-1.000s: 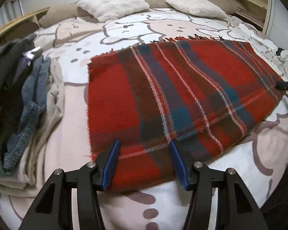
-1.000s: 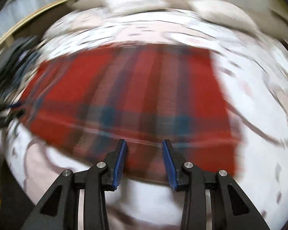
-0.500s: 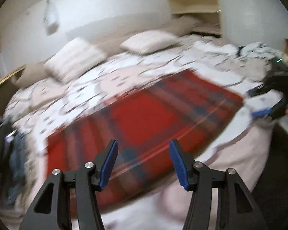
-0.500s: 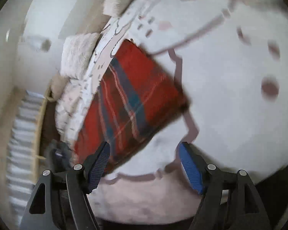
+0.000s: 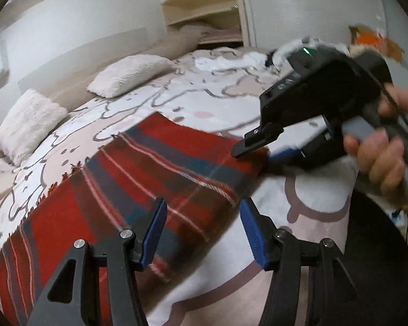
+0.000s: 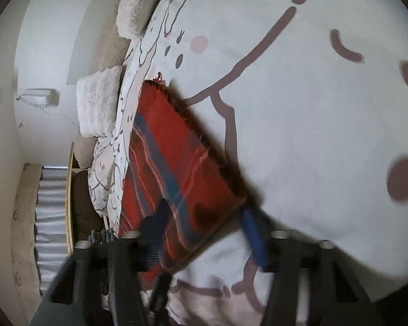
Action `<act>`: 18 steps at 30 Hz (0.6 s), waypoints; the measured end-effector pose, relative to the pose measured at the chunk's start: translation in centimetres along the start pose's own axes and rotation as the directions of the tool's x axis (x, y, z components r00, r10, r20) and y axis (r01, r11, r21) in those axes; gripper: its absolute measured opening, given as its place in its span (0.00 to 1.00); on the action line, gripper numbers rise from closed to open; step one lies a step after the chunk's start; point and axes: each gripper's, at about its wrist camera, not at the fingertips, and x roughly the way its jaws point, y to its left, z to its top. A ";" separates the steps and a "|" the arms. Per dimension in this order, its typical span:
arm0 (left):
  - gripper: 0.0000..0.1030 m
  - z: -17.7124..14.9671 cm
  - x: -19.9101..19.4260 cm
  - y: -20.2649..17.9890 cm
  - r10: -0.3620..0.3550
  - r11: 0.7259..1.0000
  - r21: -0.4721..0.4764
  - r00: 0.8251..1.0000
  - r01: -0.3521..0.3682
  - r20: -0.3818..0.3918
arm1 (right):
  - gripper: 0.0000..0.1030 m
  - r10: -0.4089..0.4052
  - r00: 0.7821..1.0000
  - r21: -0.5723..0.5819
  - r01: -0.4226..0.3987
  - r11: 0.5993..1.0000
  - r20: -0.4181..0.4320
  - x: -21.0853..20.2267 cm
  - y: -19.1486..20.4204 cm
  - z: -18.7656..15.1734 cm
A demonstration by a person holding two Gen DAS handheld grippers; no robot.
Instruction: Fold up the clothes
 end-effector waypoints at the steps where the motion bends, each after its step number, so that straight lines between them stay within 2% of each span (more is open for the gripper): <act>1: 0.54 -0.1 0.2 -0.3 0.008 1.000 0.016 1.000 -0.008 -0.003 | 0.16 0.004 1.000 -0.003 -0.004 1.000 -0.013 0.1 -0.1 0.3; 7: 0.54 0.7 1.3 -2.7 0.079 0.987 0.139 0.997 -0.080 0.011 | 0.13 0.070 0.996 -0.071 -0.073 0.995 -0.051 -1.6 2.5 0.8; 9: 0.54 1.5 2.0 -3.7 0.162 0.970 0.184 0.987 -0.162 0.014 | 0.13 0.077 0.995 -0.103 -0.084 0.991 -0.069 -1.9 4.0 0.9; 13: 0.54 4.0 2.1 -4.0 0.217 0.961 0.159 0.974 -0.226 0.073 | 0.13 0.044 0.994 -0.200 -0.064 0.978 -0.102 -2.0 6.3 0.9; 16: 0.54 5.3 2.6 -3.5 0.212 0.964 0.145 0.973 -0.224 0.092 | 0.13 0.025 0.991 -0.240 -0.057 0.969 -0.134 -1.9 6.9 0.9; 18: 0.37 5.5 2.8 -3.2 0.204 0.966 0.142 0.975 -0.215 0.090 | 0.13 0.017 0.988 -0.253 -0.056 0.966 -0.152 -2.0 7.0 1.0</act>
